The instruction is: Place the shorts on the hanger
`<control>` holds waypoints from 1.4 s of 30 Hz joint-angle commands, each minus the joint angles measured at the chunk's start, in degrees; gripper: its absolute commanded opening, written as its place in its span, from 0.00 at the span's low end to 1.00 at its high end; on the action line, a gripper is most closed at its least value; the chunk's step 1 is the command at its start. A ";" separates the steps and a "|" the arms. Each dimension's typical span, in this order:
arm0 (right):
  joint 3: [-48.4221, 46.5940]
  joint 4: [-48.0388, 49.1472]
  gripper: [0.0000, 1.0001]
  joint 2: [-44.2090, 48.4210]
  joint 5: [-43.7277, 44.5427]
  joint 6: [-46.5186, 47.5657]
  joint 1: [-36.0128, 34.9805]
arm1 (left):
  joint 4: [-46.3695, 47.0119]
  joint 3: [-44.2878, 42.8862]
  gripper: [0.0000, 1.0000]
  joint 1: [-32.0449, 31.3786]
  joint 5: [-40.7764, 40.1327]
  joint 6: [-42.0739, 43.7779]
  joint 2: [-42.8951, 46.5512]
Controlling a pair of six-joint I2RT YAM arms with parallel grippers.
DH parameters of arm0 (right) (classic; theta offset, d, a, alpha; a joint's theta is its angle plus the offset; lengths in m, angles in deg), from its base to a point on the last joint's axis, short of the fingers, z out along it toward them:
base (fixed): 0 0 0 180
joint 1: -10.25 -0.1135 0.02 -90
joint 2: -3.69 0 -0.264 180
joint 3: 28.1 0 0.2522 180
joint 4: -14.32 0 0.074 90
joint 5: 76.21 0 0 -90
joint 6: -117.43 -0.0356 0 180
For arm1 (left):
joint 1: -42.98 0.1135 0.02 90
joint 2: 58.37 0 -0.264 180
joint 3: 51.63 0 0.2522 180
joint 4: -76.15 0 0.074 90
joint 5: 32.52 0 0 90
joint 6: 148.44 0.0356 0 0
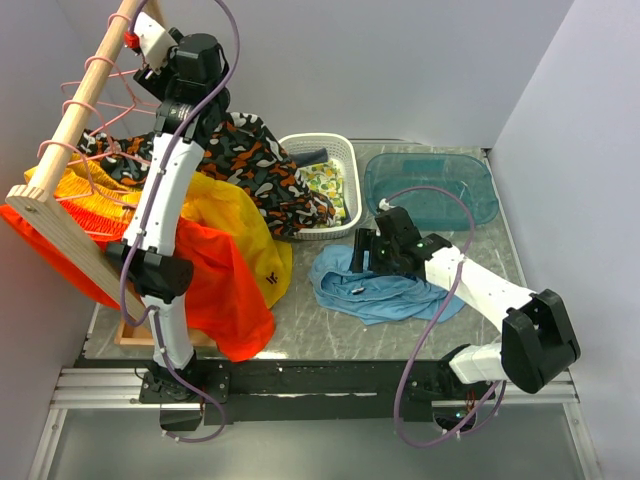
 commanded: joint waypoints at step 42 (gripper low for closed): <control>-4.62 -0.13 0.87 -4.26 0.94 2.32 -1.27 | 12.58 7.18 0.20 0.93 1.73 2.09 2.84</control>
